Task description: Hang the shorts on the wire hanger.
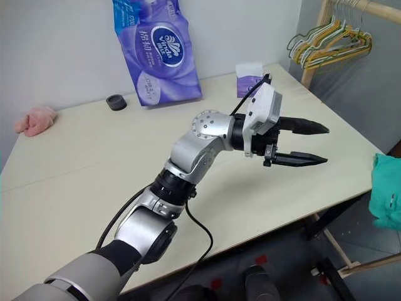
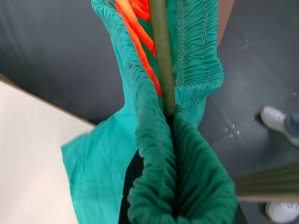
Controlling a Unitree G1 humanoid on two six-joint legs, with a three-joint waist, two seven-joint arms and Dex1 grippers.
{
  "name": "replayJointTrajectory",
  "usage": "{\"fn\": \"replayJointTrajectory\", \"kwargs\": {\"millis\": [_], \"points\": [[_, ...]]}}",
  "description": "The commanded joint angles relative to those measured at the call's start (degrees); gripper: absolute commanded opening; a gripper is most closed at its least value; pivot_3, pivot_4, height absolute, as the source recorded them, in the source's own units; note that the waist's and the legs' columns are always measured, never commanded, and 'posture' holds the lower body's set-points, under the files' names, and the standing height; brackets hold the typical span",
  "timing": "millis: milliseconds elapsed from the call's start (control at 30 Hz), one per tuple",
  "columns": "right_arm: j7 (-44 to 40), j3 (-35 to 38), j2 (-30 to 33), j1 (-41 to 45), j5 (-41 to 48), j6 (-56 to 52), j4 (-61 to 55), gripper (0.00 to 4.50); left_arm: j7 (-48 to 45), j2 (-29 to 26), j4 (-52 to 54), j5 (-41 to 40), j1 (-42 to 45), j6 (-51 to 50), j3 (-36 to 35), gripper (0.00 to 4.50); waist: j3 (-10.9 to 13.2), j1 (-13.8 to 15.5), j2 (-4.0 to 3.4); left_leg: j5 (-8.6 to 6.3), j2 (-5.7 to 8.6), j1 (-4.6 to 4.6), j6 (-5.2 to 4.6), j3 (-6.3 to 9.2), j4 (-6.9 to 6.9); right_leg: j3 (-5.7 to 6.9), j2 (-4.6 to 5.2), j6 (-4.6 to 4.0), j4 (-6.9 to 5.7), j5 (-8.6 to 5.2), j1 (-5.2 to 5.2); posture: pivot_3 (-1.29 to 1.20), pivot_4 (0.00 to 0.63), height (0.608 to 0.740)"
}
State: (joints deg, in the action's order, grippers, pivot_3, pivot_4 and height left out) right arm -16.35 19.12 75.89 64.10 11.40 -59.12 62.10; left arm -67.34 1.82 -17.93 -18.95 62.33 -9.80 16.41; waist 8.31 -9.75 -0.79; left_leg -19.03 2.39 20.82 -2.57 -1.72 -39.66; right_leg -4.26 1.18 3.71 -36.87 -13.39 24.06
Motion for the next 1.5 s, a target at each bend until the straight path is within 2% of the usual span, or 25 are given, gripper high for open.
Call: {"fn": "replayJointTrajectory", "kwargs": {"millis": [33, 533, 667, 967, 1100, 1200, 1333, 1500], "points": [[-1.4, 0.1, 2.5, 1.4, -0.7, 0.7, 0.8, 0.00, -0.6, 0.7, -1.1, -0.4, 2.6, 2.4, -1.6, 2.79, 0.0, 0.0, -0.01, -0.01, 0.00, 0.00, -0.01, -0.05, 0.00, -0.05, 0.01, 0.02, 0.00, -0.01, 0.01, -0.24, 0.152, 0.740], [-1.9, 1.2, 2.7, 0.3, -0.9, 1.7, 1.0, 0.00, -2.7, 4.8, -5.8, -1.5, 7.1, 4.8, -2.5, 2.79, 0.1, -0.1, 0.02, -0.04, 0.01, -0.04, -0.05, -0.19, 0.00, -0.28, -0.02, 0.13, -0.02, 0.00, 0.05, -0.26, 0.148, 0.740], [-3.1, 0.4, 2.7, 0.5, -1.3, 1.5, -0.3, 1.15, -2.9, 5.3, -6.4, -1.3, 7.5, 5.0, -2.7, 2.81, 0.1, -0.1, 0.02, -0.05, 0.02, -0.04, -0.07, -0.28, 0.00, -0.39, -0.03, 0.17, -0.01, 0.01, 0.06, -0.26, 0.144, 0.740], [-0.5, 2.6, 1.6, 2.2, 0.2, -4.3, -9.2, 4.35, -2.8, 5.9, -7.3, -0.9, 7.9, 5.8, -2.8, 2.81, 0.1, -0.2, 0.02, -0.14, 0.02, -0.11, -0.21, -0.62, -0.02, -0.77, -0.07, 0.34, -0.01, 0.10, 0.12, -0.26, 0.135, 0.740], [0.5, 3.8, 0.8, -1.5, 0.1, -7.3, -21.2, 4.44, -2.5, 5.8, -7.6, -0.7, 7.9, 6.3, -3.0, 2.81, 0.1, -0.3, 0.02, -0.17, 0.03, -0.11, -0.27, -0.68, -0.04, -0.83, -0.07, 0.39, 0.00, 0.11, 0.14, -0.27, 0.131, 0.740], [3.6, 7.5, -0.9, -4.5, -0.4, -10.5, -31.3, 4.44, -2.5, 5.2, -7.4, -0.5, 7.4, 6.4, -2.9, 2.81, 0.1, -0.4, 0.01, -0.19, 0.02, -0.09, -0.30, -0.74, -0.04, -0.91, -0.07, 0.42, -0.01, 0.11, 0.19, -0.27, 0.127, 0.740], [2.7, 9.2, -1.7, -11.3, -0.9, -7.5, -43.3, 4.44, -1.5, 3.6, -6.1, -0.5, 6.0, 5.4, -3.5, 2.81, 0.0, -0.4, -0.01, -0.20, 0.01, -0.04, -0.31, -0.74, -0.11, -0.91, -0.05, 0.49, -0.02, 0.14, 0.22, -0.27, 0.125, 0.740], [-3.0, 8.7, -9.8, -24.3, 2.7, -2.4, -66.9, 4.44, 6.2, -2.5, -1.0, 4.7, -0.5, 3.4, -3.0, 2.81, 0.0, -1.8, 0.05, -0.21, -0.13, -0.11, -0.30, -0.81, -0.19, -1.10, 0.01, 0.60, -0.10, 0.19, 0.22, -0.25, 0.122, 0.740]]}}
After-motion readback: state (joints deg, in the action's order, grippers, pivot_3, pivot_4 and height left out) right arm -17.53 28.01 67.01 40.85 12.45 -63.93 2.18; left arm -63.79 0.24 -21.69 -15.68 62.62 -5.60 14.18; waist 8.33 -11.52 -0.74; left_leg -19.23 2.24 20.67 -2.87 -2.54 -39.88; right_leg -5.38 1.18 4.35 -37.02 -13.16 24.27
